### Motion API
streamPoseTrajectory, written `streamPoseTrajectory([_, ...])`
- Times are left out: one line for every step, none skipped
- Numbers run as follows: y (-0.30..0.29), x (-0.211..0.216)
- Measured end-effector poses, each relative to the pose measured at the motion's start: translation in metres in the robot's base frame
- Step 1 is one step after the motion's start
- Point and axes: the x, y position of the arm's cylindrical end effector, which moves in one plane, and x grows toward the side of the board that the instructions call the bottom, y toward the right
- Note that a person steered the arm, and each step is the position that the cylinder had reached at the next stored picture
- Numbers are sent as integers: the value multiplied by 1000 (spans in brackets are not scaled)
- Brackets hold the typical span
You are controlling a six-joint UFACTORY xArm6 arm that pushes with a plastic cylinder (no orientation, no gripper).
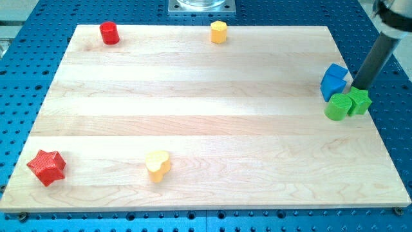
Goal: Push the cube slightly upwards
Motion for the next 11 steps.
streamPoseTrajectory([-67,7])
streamPoseTrajectory([-124,11])
streamPoseTrajectory([-86,9])
streamPoseTrajectory([-44,0])
streamPoseTrajectory([-7,0])
streamPoseTrajectory([-1,-16])
streamPoseTrajectory([-105,0])
streamPoseTrajectory([-123,-19])
streamPoseTrajectory([-94,14])
streamPoseTrajectory([-54,-4])
streamPoseTrajectory([-88,-11])
